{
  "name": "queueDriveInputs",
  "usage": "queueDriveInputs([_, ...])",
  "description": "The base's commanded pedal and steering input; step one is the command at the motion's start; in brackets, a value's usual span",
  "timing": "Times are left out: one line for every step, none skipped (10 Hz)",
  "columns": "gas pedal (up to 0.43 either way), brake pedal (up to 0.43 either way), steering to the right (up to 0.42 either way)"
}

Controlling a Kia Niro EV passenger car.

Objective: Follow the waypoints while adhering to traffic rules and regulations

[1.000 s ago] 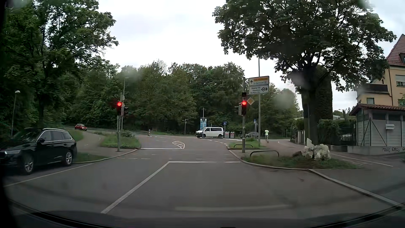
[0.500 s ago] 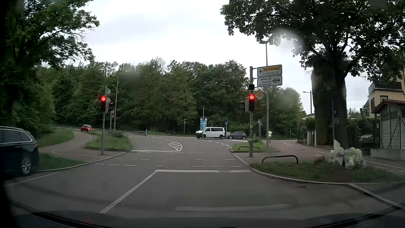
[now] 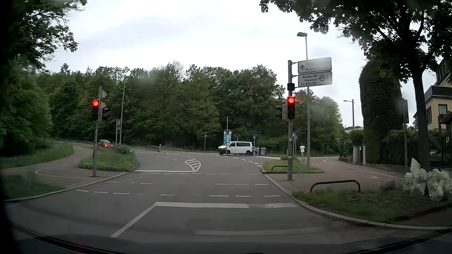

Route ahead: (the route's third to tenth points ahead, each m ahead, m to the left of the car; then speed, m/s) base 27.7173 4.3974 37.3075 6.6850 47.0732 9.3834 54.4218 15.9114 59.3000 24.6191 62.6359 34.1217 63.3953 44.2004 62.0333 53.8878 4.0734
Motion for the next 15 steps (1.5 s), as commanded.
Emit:
queueDriveInputs([0.000,0.226,-0.005])
queueDriveInputs([0.000,0.232,-0.005])
queueDriveInputs([0.000,0.226,-0.004])
queueDriveInputs([0.000,0.232,-0.005])
queueDriveInputs([0.000,0.232,-0.005])
queueDriveInputs([0.000,0.232,-0.005])
queueDriveInputs([0.000,0.232,-0.005])
queueDriveInputs([0.000,0.232,-0.005])
queueDriveInputs([0.000,0.232,-0.006])
queueDriveInputs([0.000,0.232,-0.006])
queueDriveInputs([0.000,0.232,-0.007])
queueDriveInputs([0.000,0.232,-0.007])
queueDriveInputs([0.000,0.232,-0.007])
queueDriveInputs([0.000,0.232,-0.008])
queueDriveInputs([0.000,0.232,-0.008])
